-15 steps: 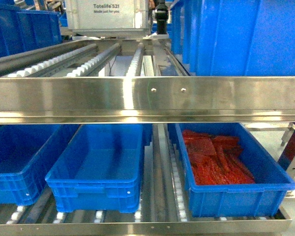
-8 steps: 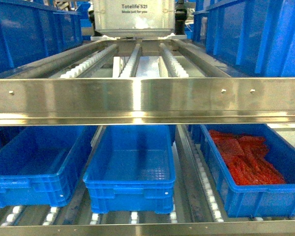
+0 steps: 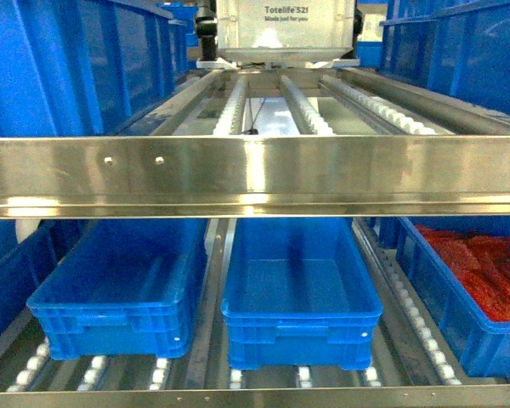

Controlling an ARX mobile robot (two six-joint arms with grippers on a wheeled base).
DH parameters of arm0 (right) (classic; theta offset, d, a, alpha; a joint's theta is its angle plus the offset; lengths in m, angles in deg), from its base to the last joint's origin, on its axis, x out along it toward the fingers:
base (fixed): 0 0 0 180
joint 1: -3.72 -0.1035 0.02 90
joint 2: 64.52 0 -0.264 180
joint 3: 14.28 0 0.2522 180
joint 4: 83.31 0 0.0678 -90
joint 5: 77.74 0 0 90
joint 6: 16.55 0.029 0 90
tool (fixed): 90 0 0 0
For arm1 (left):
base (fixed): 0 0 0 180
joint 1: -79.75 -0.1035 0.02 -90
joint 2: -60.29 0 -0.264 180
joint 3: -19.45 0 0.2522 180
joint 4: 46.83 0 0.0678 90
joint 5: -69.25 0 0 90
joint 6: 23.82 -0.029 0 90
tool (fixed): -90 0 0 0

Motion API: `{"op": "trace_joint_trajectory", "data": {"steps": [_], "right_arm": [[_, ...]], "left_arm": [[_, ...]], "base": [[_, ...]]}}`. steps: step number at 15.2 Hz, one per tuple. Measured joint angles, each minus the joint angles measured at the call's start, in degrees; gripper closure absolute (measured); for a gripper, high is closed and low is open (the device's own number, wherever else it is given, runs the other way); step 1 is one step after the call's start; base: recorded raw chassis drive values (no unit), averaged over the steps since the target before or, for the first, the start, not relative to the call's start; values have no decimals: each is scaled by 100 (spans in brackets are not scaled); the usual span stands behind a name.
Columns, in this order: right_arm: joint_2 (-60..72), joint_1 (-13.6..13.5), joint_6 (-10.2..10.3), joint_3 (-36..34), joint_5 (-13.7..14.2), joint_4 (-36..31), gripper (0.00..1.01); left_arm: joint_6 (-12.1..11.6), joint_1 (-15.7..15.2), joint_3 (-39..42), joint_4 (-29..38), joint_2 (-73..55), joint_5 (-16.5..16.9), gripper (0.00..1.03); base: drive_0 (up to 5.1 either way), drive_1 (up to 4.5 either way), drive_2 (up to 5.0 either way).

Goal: Sort blue parts and orange caps into right shelf containers

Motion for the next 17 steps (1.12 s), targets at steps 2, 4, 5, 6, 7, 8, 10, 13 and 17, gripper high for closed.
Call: {"op": "trace_joint_trajectory", "data": {"steps": [2,4,5,6,7,8,10,13,17], "right_arm": [[0,0,0,0,0,-26,56],[0,0,-2,0,0,-15,56],[0,0,0,0,0,-13,56],[0,0,0,0,0,-17,56],[0,0,0,0,0,-17,56],[0,0,0,0,-2,-13,56],[0,0,0,0,-24,-26,56],[0,0,-2,0,-20,-15,56],[0,0,0,0,-20,-17,56]], "left_arm": [[0,0,0,7,0,0,60],[0,0,0,11,0,2,60],[0,0,0,4,0,-2,60],[0,0,0,9,0,4,60],[0,0,0,2,0,0,60],[0,0,0,26,0,-2,60],[0,0,0,4,0,-37,60],[0,0,0,4,0,-11,60],[0,0,0,4,0,-11,60]], "base": [[-489,251,251],[-489,251,251],[-489,251,251],[-489,251,251],[-489,251,251],[-489,251,251],[0,0,0],[0,0,0],[0,0,0]]}}
